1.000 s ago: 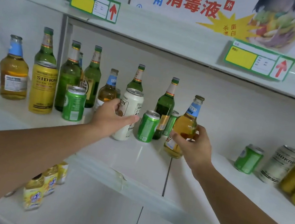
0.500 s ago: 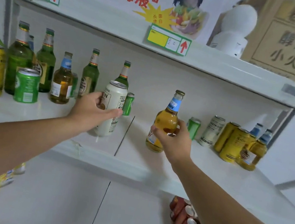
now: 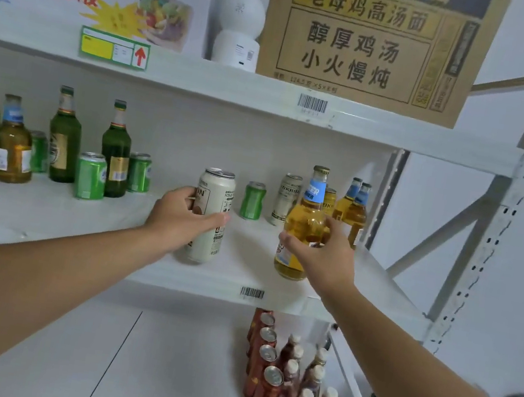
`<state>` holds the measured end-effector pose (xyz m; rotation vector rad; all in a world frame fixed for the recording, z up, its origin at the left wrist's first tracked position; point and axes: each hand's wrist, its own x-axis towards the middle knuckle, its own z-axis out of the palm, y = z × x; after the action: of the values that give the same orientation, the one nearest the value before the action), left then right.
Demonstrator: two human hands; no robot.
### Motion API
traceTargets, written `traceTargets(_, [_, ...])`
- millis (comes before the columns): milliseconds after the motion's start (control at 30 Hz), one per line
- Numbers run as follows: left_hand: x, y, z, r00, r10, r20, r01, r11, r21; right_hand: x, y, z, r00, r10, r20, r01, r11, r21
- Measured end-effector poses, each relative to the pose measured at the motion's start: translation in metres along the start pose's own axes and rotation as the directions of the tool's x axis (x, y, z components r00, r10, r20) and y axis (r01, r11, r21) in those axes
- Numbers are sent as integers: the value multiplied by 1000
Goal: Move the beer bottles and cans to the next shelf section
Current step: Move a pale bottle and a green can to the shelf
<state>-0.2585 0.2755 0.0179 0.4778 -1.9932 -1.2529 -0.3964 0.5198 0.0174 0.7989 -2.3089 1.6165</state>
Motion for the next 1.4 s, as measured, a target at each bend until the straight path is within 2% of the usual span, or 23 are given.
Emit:
traceTargets(200, [13,15,64,999,18,29,-19,999,27,15,35,-36,999,27,-36,-27,1000,-4])
traceTargets(433, [58,0,129,998,20,58,-21,1000,8,47,68,-42,991,95,-99,-93,995,31])
traceTargets(667, [116,-18,176,993,22,115,-17,999,-51,86,96,-45,984,128,-127,-135,990,-46])
traceTargets(833, [146,-32,208,997,-6,76,11,998,-58,108,110,-43,986,139,-96,-139,990,6])
traceTargets(1233, [177,-28,252,999,-20,-38,22,999,49,159,135,-54,999,34,21,-34,999,15])
traceTargets(1400, [185,-32,262,995,-39,-97,46,997,61,172,152,-60,999,48,-7,-48,999,1])
